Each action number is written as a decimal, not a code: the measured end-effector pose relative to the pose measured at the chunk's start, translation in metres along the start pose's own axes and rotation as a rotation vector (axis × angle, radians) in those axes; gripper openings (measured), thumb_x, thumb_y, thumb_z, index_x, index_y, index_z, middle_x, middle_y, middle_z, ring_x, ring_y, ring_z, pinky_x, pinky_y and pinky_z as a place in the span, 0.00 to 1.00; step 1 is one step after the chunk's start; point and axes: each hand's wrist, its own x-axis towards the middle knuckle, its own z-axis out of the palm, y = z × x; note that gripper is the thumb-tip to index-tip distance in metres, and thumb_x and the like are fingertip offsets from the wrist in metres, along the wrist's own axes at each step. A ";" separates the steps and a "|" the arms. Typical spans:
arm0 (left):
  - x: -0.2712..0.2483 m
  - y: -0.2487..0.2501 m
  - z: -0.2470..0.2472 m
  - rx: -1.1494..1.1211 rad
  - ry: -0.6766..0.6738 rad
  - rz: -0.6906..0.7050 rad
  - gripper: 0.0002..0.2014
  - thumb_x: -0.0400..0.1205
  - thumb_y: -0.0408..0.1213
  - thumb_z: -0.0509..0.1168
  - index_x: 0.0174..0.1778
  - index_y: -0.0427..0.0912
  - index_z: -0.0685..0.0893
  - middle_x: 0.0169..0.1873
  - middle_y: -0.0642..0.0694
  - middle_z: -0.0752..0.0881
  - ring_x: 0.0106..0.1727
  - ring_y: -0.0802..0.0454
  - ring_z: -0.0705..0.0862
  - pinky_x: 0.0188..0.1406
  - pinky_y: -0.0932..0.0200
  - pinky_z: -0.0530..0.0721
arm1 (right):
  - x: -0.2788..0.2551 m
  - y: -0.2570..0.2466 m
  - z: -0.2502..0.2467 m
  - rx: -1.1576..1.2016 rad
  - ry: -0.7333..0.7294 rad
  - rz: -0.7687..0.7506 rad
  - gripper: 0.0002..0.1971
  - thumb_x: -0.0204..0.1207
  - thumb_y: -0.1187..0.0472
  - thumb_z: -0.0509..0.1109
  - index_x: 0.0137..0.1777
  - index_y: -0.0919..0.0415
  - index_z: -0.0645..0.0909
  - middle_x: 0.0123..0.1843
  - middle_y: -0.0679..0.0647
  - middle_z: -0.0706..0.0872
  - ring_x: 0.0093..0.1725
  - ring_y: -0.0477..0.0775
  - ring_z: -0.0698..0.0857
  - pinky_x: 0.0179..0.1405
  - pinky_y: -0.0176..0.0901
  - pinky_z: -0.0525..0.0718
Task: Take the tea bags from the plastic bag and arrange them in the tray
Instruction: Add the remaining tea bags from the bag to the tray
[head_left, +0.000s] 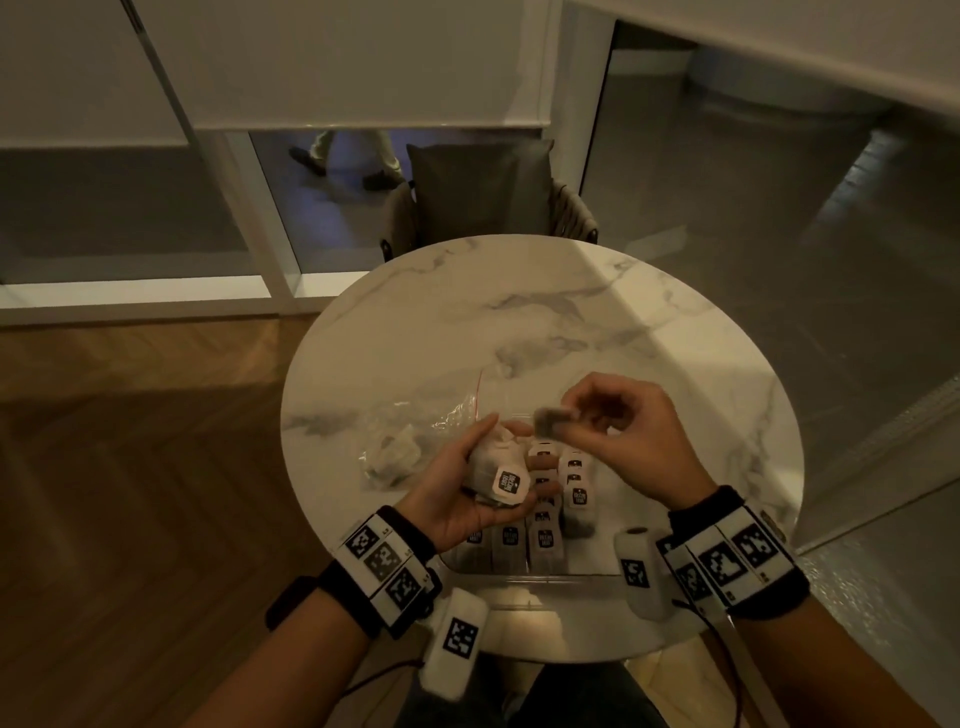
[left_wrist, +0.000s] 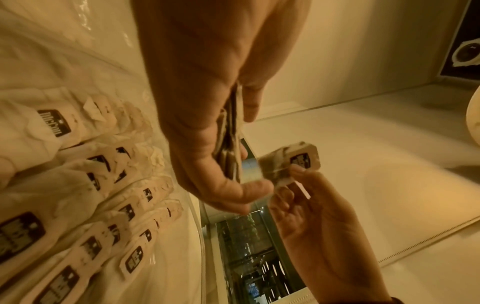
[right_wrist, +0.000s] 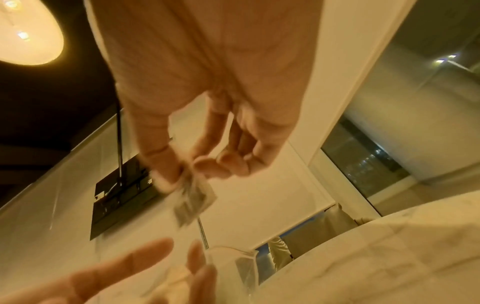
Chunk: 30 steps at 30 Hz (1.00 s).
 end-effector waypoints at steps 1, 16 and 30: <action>0.000 -0.002 0.000 0.055 0.025 0.016 0.16 0.85 0.53 0.61 0.46 0.45 0.86 0.54 0.34 0.88 0.46 0.34 0.90 0.32 0.54 0.90 | 0.000 0.001 -0.002 0.019 0.069 -0.009 0.07 0.67 0.58 0.81 0.38 0.57 0.85 0.35 0.50 0.86 0.33 0.56 0.82 0.33 0.46 0.81; 0.010 -0.032 0.018 0.476 0.357 0.568 0.09 0.75 0.33 0.77 0.49 0.34 0.89 0.32 0.45 0.90 0.29 0.57 0.86 0.25 0.63 0.83 | -0.019 0.015 0.007 0.200 0.023 0.200 0.07 0.75 0.62 0.76 0.50 0.63 0.87 0.40 0.61 0.91 0.35 0.60 0.92 0.37 0.49 0.91; 0.014 -0.037 0.017 0.462 0.343 0.594 0.07 0.79 0.30 0.73 0.50 0.32 0.87 0.32 0.47 0.89 0.30 0.60 0.87 0.24 0.64 0.81 | -0.019 0.018 -0.001 0.044 -0.036 0.093 0.04 0.71 0.61 0.80 0.43 0.60 0.90 0.36 0.54 0.91 0.36 0.51 0.90 0.38 0.43 0.88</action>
